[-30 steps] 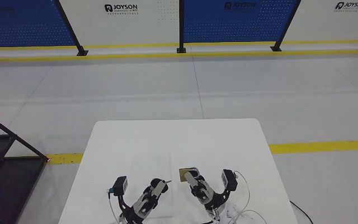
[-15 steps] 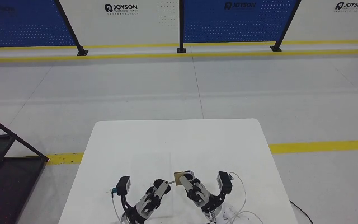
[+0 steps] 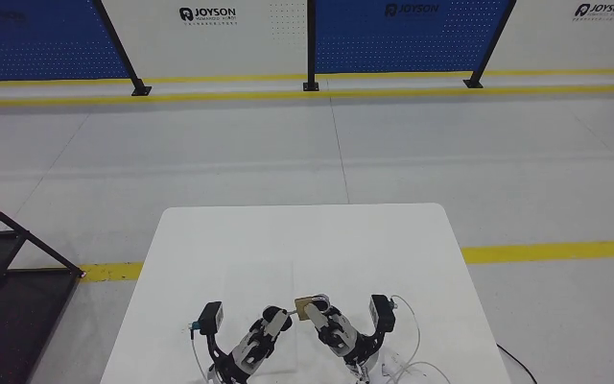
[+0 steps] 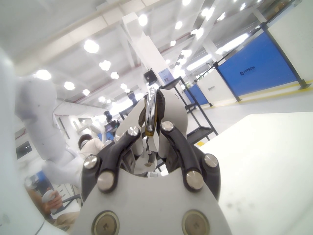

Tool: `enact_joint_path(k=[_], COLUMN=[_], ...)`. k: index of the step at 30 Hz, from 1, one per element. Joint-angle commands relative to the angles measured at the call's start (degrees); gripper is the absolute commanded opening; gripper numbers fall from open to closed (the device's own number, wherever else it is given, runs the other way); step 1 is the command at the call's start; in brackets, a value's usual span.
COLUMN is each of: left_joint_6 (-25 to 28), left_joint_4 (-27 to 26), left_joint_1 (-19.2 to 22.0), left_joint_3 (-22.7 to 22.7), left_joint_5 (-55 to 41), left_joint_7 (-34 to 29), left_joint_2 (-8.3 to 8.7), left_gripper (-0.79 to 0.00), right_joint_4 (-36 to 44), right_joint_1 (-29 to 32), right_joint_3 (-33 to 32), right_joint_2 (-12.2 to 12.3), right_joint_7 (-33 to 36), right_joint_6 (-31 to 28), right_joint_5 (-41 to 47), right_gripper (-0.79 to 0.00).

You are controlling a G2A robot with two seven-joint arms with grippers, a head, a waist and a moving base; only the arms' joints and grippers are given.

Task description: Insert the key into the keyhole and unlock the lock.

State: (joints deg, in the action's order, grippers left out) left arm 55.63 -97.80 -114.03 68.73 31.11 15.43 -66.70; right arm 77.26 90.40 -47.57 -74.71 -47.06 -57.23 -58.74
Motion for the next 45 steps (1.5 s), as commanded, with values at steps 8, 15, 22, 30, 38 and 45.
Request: enact_joint_path(k=[8,15,22,30,38,45], left_joint_6=[0.9,1.2,1.1,0.8,0.6,0.3], left_joint_4=[0.1,0.0,0.1,0.4,0.3,0.5], left_joint_1=[-0.1,-0.2,-0.1,0.2,0.3,0.3], left_joint_3=[0.5,0.5,0.5,0.6,0.6,0.8], left_joint_5=[-0.3,-0.5,-0.8,-1.2,-0.6,1.3], left_joint_7=[0.1,-0.3,-0.9,-0.9,-1.3,0.2], left_joint_2=[0.06,0.07,0.08,0.03,0.0,-0.18], left_gripper=[-0.785,-0.785,-0.785,-0.785,-0.785,-0.785], right_joint_4=[0.2,0.4,-0.2,-1.1,-0.9,-0.9], right_joint_1=[0.1,0.1,-0.2,-1.3,-1.6,-2.1], right_joint_3=[-0.3,-0.2,0.0,1.4,2.4,3.6], right_joint_2=[-0.1,0.0,0.0,0.0,0.5,1.2], right_joint_7=[0.8,0.8,0.8,0.8,0.8,0.8], right_joint_6=[-0.8,-0.8,-0.8,-0.8,-0.8,-0.8], right_joint_5=[0.5,0.6,1.1,2.1,2.6,3.8], right_gripper=[-0.785,-0.785,-0.785,-0.785,-0.785,-0.785])
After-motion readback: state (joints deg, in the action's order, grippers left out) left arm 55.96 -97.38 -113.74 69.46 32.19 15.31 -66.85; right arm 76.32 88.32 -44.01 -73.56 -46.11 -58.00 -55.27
